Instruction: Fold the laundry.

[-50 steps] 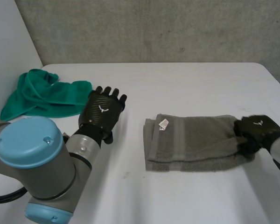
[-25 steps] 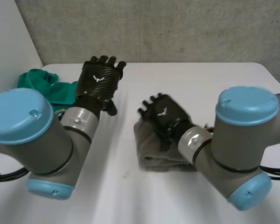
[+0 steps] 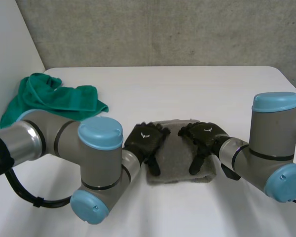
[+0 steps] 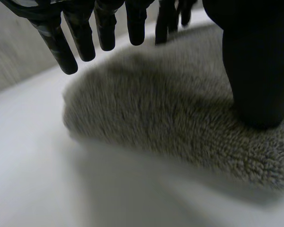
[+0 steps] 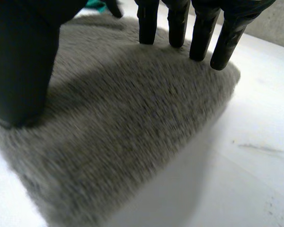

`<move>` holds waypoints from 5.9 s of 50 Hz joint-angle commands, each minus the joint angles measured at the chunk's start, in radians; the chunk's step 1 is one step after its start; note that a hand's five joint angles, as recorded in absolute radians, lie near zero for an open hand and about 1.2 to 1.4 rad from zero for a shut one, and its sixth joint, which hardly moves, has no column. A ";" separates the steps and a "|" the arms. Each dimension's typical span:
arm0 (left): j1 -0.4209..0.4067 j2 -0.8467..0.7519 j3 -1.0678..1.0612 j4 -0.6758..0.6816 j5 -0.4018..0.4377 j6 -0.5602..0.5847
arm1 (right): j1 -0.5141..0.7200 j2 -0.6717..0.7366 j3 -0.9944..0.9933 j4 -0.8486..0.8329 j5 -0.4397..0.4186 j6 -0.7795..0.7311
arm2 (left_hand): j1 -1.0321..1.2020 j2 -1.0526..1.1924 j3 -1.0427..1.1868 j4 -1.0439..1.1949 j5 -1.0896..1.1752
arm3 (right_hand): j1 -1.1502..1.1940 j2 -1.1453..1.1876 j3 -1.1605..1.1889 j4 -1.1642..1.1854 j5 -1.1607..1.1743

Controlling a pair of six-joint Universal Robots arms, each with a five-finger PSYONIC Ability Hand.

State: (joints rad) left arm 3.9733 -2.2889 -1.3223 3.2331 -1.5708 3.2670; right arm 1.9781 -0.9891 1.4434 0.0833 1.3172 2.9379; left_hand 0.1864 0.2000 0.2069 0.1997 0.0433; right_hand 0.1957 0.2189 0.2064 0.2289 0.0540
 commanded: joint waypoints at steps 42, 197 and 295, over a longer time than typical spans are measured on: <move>0.093 0.445 -0.029 -0.187 0.245 -0.040 | -0.151 -0.085 0.313 -0.192 -0.035 0.325 | 0.009 -0.004 -0.011 -0.004 -0.022 | 0.054 0.030 0.043 0.020 0.021; 0.489 0.422 -0.087 -0.069 0.324 0.089 | 0.027 -0.392 0.208 -0.223 -0.096 -0.306 | -0.012 -0.025 -0.032 -0.025 -0.043 | -0.021 -0.044 -0.032 -0.054 -0.054; 0.159 0.493 -0.364 0.152 0.241 0.146 | -0.291 -0.577 0.477 -0.198 -0.049 -0.379 | -0.012 -0.025 -0.032 -0.025 -0.043 | -0.021 -0.044 -0.032 -0.054 -0.054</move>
State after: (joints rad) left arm 4.0311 -1.8533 -1.7089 3.4010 -1.2850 3.3990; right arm 1.6818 -1.5952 1.9380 -0.1353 1.2760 2.5536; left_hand 0.1926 0.1995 0.2059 0.1993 0.0420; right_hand 0.1810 0.2173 0.2052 0.2292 0.0529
